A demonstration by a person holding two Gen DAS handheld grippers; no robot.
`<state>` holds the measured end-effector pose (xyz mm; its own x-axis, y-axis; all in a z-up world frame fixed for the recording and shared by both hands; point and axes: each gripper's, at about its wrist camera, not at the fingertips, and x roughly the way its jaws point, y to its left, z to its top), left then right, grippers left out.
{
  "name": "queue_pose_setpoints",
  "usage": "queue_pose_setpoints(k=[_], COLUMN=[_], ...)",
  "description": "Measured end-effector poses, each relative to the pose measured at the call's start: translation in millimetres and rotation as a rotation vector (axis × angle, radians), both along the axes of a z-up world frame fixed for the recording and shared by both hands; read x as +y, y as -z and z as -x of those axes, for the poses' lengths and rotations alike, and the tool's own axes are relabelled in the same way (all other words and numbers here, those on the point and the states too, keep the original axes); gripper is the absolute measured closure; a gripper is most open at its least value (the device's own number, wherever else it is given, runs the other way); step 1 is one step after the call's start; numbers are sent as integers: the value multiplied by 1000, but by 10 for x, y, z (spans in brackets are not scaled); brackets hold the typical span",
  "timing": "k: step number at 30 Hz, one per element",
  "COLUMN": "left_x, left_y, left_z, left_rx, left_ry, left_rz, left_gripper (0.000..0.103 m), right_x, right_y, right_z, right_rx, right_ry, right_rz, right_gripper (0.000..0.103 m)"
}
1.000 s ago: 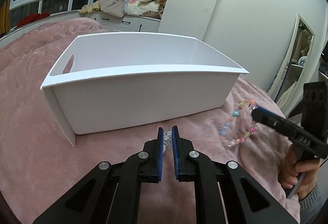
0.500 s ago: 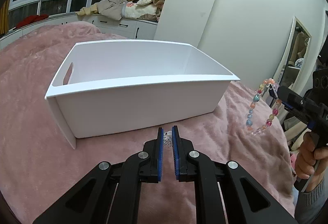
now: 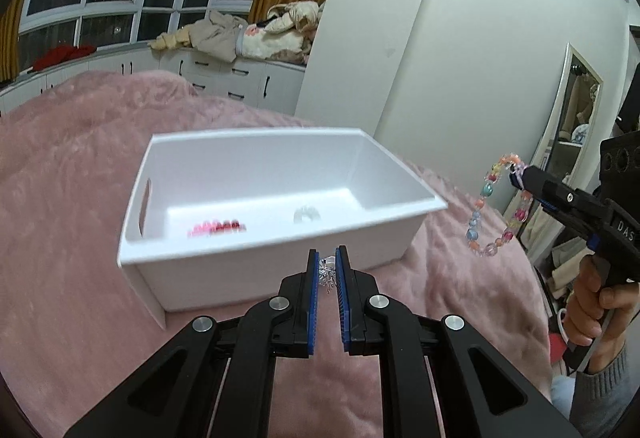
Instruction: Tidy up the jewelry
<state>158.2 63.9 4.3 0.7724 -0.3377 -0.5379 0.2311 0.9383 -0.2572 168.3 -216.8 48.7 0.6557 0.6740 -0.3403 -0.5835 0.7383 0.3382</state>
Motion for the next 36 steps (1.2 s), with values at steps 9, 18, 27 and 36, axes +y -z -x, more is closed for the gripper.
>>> queue_pose_setpoints(k=[9,18,27,36], left_x=[71,246,113,92], left_y=[-340,-210,0,154], left_z=[-345,-621,-443,-549], left_rx=[-48,-8,11,32], left_ry=[-35,-68,6,-36], left_rz=[-12,8,-70,-72], left_gripper=[83,79,43,34], right_x=[145,443,621,745], right_y=[-147,2,241,400], right_z=[-519,-929,-1086,-1214], right_rx=[39,72,107,154], right_ry=[-11,5,-2,-1], right_rz=[-7,47,80,120], right_gripper=[77,77,77,75])
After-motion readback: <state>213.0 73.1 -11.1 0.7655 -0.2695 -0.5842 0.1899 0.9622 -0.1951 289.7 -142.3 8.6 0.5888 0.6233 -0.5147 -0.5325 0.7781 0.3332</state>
